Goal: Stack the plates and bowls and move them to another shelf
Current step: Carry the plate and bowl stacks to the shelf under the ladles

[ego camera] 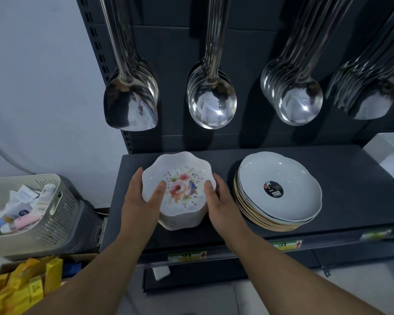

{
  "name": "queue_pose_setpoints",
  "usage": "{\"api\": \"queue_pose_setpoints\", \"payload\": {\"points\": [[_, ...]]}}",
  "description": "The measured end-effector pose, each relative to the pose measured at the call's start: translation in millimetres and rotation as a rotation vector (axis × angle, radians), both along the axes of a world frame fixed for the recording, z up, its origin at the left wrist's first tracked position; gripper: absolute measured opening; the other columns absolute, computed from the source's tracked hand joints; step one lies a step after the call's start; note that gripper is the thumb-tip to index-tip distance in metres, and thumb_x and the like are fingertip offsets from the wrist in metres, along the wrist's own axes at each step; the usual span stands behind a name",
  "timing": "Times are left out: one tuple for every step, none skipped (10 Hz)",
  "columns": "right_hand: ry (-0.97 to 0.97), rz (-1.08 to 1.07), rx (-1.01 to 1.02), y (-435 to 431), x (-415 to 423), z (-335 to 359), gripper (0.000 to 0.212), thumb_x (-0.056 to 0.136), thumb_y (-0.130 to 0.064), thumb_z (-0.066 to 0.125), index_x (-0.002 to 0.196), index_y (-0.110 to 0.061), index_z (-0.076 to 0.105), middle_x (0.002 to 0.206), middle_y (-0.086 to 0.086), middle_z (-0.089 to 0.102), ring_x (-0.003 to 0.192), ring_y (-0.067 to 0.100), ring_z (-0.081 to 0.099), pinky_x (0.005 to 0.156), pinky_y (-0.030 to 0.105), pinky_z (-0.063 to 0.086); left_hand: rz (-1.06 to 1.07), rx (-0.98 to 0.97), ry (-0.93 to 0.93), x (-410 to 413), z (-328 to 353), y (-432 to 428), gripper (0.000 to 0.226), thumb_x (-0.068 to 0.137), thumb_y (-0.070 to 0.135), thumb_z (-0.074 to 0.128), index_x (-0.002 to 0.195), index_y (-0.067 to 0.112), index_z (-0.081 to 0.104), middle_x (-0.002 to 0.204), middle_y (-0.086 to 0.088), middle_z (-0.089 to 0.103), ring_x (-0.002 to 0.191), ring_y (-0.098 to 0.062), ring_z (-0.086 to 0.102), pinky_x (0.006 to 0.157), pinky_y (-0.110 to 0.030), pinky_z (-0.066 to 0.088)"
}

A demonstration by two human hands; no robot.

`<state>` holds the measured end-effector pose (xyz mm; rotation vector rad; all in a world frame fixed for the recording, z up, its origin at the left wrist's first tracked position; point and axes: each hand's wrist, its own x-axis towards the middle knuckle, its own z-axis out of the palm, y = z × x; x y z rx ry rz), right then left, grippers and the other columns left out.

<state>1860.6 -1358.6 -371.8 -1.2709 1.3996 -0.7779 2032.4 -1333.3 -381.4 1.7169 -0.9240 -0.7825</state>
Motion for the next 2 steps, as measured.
{"api": "queue_pose_setpoints", "payload": {"points": [[0.028,0.006,-0.005,-0.2,-7.3,11.4,0.053,0.095,-0.050,0.051,0.145,-0.038,0.038,0.129,-0.021,0.049,0.121,0.005,0.048,0.098,0.023,0.037,-0.001,0.001,-0.109,-4.4,14.4,2.5,0.067,0.086,0.041,0.064,0.144,0.031,0.033,0.143,0.008,0.044,0.129,-0.012,0.043,0.108,-0.038,0.038],[0.103,0.048,-0.054,2.3,-15.4,29.4,0.043,0.092,-0.042,0.060,0.134,-0.034,0.050,0.125,-0.015,0.060,0.112,0.006,0.057,0.086,0.021,0.044,-0.013,0.035,-0.277,-11.9,37.0,13.1,0.063,0.086,0.038,0.065,0.141,0.026,0.038,0.142,0.002,0.043,0.128,-0.017,0.042,0.101,-0.033,0.036]]}}
